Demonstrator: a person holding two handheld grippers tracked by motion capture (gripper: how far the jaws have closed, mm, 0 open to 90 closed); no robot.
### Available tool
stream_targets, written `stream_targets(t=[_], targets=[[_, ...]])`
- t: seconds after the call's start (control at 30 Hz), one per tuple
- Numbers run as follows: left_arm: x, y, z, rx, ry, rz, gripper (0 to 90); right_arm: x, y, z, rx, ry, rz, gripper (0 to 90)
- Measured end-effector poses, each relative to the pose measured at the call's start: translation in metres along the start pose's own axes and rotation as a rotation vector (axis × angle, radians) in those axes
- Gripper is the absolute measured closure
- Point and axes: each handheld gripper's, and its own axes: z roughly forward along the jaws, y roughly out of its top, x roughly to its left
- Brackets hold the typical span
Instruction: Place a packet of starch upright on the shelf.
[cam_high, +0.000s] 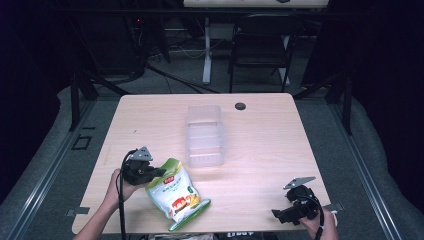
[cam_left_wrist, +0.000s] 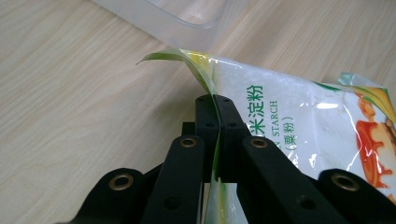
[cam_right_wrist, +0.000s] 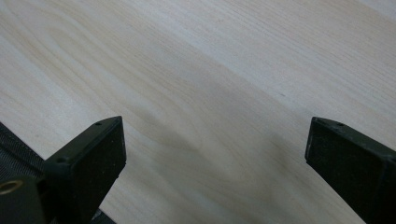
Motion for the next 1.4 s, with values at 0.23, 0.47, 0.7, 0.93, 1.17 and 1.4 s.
stream_targets(t=[0.23,0.47,0.7,0.93,1.17,1.4], targets=[[0.004,0.002,-0.010,-0.025,0.030,-0.004,89.9,-0.001,0.000,-0.001,0.005,-0.003,-0.005,4.6],[0.007,0.005,-0.021,-0.052,0.057,0.000,89.9,0.000,0.000,0.000,0.000,-0.010,0.001,4.6],[0.005,0.012,-0.031,-0.071,0.077,0.020,89.9,-0.001,0.000,-0.001,0.001,-0.006,0.000,4.6],[0.001,0.019,-0.039,-0.085,0.098,0.053,89.9,0.000,0.000,-0.001,0.002,-0.005,0.002,4.6],[-0.002,0.026,-0.046,-0.087,0.114,0.082,90.0,-0.001,0.000,-0.001,0.002,-0.012,0.006,4.6],[-0.007,0.035,-0.054,-0.105,0.136,0.131,90.0,-0.001,0.000,-0.001,0.002,-0.015,0.007,4.6]])
